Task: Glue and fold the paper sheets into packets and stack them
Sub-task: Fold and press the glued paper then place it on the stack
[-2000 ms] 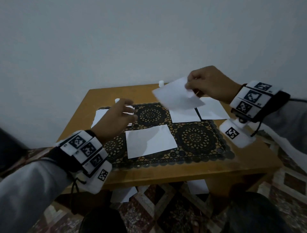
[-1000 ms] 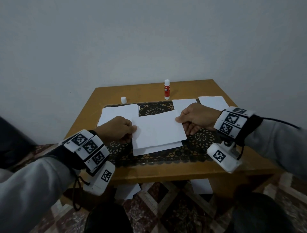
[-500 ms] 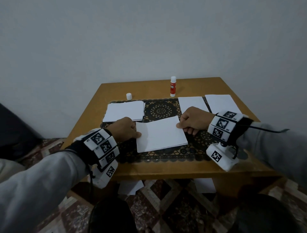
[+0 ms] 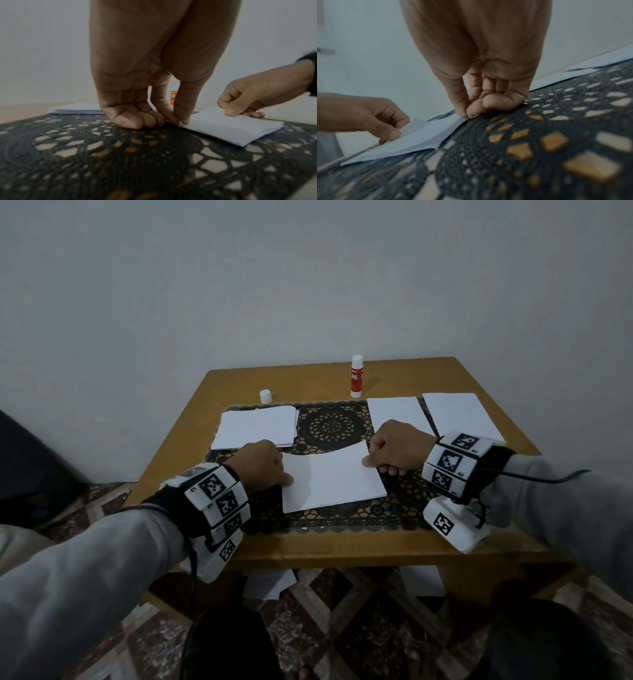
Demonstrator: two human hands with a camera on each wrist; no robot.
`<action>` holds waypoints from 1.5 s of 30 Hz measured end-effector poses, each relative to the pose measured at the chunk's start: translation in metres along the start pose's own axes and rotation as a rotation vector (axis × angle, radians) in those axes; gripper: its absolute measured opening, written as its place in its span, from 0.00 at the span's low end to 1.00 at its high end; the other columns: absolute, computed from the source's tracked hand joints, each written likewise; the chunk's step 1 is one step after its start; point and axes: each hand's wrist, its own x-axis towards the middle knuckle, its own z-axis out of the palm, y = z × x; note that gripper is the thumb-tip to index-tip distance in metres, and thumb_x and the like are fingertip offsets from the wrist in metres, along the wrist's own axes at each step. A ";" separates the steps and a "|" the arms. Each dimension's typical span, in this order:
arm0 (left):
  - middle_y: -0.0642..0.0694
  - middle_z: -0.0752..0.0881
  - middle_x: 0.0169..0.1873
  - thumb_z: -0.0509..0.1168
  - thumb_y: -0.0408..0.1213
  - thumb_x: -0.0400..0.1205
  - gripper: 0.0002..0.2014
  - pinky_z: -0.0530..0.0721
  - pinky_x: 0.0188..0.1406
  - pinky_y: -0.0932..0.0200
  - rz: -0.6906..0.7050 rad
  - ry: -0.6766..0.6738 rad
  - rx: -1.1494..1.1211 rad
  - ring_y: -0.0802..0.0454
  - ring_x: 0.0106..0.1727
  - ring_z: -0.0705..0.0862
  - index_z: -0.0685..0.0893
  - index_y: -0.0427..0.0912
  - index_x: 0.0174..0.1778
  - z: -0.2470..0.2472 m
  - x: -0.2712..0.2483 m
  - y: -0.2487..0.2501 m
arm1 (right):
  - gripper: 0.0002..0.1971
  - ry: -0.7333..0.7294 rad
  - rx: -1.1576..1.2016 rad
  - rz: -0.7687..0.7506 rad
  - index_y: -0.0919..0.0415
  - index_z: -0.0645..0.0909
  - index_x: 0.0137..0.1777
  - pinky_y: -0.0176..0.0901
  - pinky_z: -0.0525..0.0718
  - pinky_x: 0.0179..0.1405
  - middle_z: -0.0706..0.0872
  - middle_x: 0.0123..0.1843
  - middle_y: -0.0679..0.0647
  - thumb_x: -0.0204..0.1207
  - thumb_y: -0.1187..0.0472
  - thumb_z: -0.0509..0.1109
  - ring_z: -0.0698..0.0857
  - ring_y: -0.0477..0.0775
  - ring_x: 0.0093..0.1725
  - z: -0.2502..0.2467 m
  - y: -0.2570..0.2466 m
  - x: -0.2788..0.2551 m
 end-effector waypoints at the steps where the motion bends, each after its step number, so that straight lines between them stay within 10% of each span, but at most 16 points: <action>1: 0.45 0.84 0.38 0.71 0.43 0.78 0.11 0.71 0.28 0.63 0.005 0.016 0.038 0.51 0.38 0.78 0.81 0.39 0.37 0.001 -0.001 0.001 | 0.14 -0.003 -0.081 0.004 0.64 0.81 0.33 0.38 0.81 0.33 0.88 0.34 0.59 0.76 0.56 0.74 0.83 0.50 0.28 0.000 -0.002 0.001; 8: 0.44 0.65 0.77 0.66 0.54 0.79 0.35 0.70 0.72 0.43 0.299 0.069 0.349 0.42 0.75 0.65 0.60 0.51 0.79 0.011 -0.021 0.006 | 0.18 0.190 -0.514 -0.071 0.59 0.73 0.49 0.48 0.79 0.46 0.83 0.56 0.57 0.79 0.42 0.65 0.80 0.56 0.52 0.005 -0.015 -0.024; 13: 0.47 0.35 0.83 0.52 0.55 0.86 0.37 0.51 0.81 0.34 0.303 -0.255 0.490 0.46 0.84 0.36 0.37 0.50 0.84 0.021 -0.025 0.010 | 0.47 -0.378 -0.775 -0.339 0.64 0.40 0.85 0.57 0.50 0.84 0.40 0.86 0.61 0.79 0.30 0.49 0.43 0.60 0.85 0.034 -0.030 -0.071; 29: 0.49 0.35 0.83 0.51 0.56 0.86 0.38 0.55 0.81 0.38 0.293 -0.245 0.440 0.48 0.84 0.39 0.36 0.46 0.83 0.021 -0.028 0.006 | 0.49 -0.434 -0.838 -0.334 0.64 0.34 0.84 0.55 0.41 0.84 0.33 0.85 0.60 0.76 0.27 0.42 0.35 0.58 0.84 0.029 -0.019 -0.077; 36: 0.38 0.58 0.82 0.53 0.39 0.87 0.36 0.62 0.78 0.49 0.154 -0.252 0.130 0.40 0.77 0.67 0.34 0.53 0.83 0.009 -0.022 -0.005 | 0.48 -0.368 -0.774 -0.394 0.63 0.36 0.84 0.52 0.44 0.83 0.35 0.86 0.59 0.78 0.29 0.46 0.38 0.58 0.85 0.044 -0.047 -0.057; 45: 0.42 0.55 0.83 0.55 0.34 0.85 0.37 0.57 0.82 0.48 0.133 -0.222 0.052 0.43 0.82 0.58 0.38 0.51 0.84 0.006 -0.015 -0.013 | 0.46 -0.395 -0.766 -0.365 0.63 0.37 0.85 0.54 0.50 0.84 0.35 0.86 0.57 0.79 0.30 0.44 0.41 0.57 0.86 0.041 -0.052 -0.049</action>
